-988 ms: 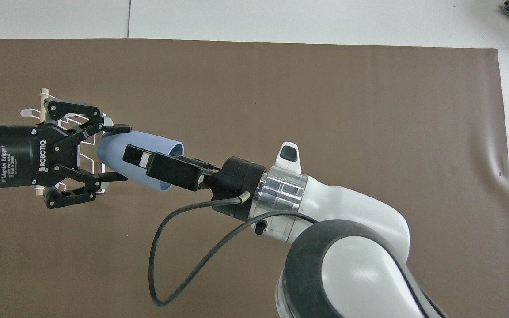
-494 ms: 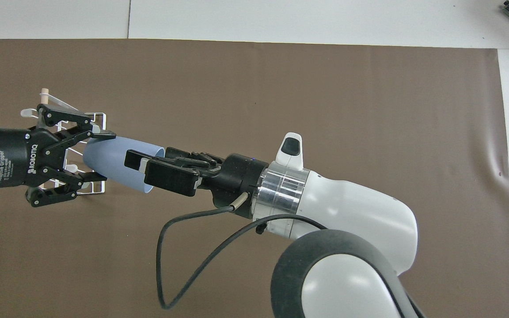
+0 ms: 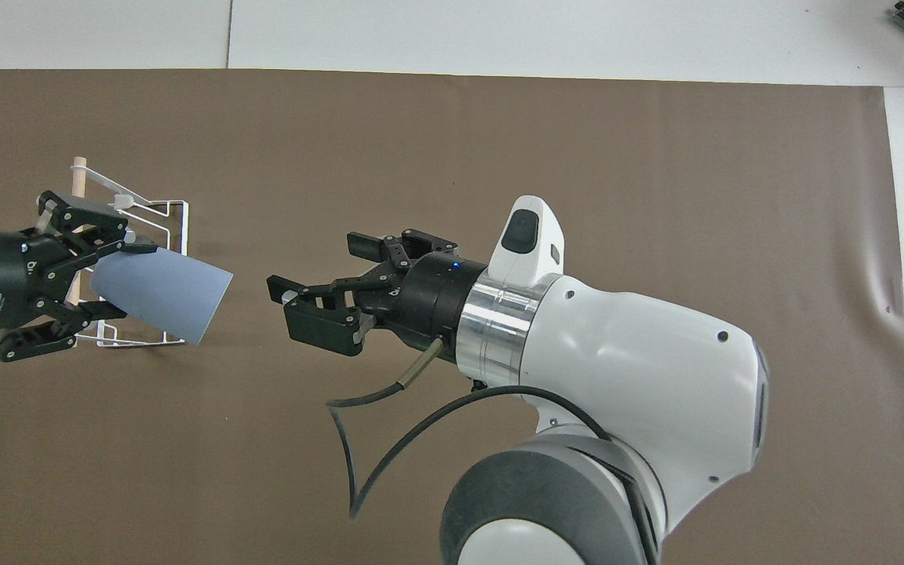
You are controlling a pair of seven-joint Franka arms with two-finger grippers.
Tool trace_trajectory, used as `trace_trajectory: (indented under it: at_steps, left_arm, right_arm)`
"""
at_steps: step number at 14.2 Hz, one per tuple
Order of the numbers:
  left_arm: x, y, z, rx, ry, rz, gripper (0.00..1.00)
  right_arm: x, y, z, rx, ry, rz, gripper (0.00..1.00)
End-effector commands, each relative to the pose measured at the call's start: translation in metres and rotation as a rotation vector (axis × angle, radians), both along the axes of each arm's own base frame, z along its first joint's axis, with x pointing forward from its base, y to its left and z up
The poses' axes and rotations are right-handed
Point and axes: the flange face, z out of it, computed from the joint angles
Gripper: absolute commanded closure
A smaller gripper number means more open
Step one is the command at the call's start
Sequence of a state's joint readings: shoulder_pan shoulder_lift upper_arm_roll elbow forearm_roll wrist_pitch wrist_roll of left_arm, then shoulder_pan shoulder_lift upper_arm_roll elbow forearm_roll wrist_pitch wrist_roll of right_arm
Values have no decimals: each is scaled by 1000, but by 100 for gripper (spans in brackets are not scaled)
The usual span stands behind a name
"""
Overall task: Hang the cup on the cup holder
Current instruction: 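Open the right gripper and withdraw it while the left gripper holds the cup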
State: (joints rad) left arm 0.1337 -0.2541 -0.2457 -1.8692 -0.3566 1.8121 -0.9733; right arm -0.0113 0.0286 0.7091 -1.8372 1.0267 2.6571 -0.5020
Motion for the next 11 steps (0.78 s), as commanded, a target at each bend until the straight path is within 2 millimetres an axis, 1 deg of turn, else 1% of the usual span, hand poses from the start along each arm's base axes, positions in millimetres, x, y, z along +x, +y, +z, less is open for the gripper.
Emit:
trace_trajectory:
  at_steps: [1, 2, 3, 5, 6, 7, 8, 9, 10, 11]
  left_arm:
    - [-6, -15, 5, 132, -43, -58, 100]
    - [-8, -23, 12, 165, -62, -73, 100]
    - [-10, -30, 17, 182, -73, -87, 100]
    - [-9, -29, 18, 271, -103, -104, 100]
    - [-7, -26, 17, 282, -112, -100, 100]
    - [-3, -19, 17, 290, -134, -105, 100]
    - [0, -13, 17, 298, -151, -119, 100]
    - [3, -1, 17, 305, -159, -114, 100]
    - [9, 10, 13, 310, -175, -112, 100]
    - [14, 13, 9, 318, -204, -116, 100]
  right_arm:
    - [5, -6, -7, -180, -126, 54, 0]
    - [6, -8, -7, -268, -186, 95, 0]
    - [14, -18, -10, -371, -232, 138, 0]
    - [31, -45, -17, -611, -324, 265, 0]
    - [36, -56, -22, -696, -352, 330, 0]
    - [36, -63, -25, -747, -354, 404, 0]
    - [32, -64, -26, -771, -333, 460, 0]
    - [30, -72, -32, -819, -286, 504, 0]
    - [32, -86, -37, -895, -248, 540, 0]
    - [35, -101, -36, -976, -225, 560, 0]
